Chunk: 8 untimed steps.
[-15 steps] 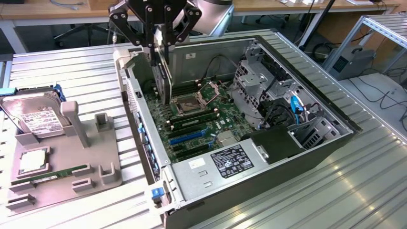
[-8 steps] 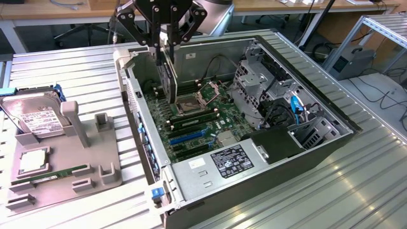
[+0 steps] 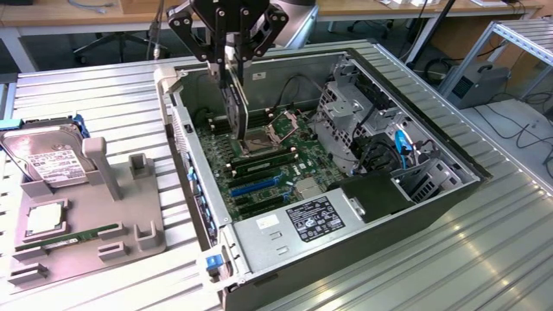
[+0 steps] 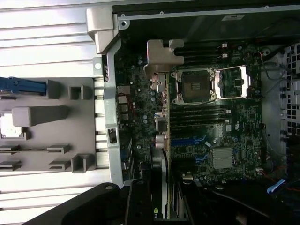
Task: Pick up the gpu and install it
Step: 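Pick up the gpu and move the gpu toward the slot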
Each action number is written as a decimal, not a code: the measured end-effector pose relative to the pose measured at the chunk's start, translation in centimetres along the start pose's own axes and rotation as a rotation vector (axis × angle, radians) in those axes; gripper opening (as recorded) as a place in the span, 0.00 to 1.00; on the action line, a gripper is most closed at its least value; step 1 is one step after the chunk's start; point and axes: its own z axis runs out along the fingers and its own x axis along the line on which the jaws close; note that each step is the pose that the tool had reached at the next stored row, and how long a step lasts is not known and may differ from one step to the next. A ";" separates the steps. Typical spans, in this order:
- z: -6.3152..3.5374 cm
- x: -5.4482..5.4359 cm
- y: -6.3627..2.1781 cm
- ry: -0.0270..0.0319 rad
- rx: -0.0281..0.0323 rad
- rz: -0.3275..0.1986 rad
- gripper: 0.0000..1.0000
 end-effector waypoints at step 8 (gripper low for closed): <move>0.12 -1.0 0.07 0.0000 0.0004 0.000 0.27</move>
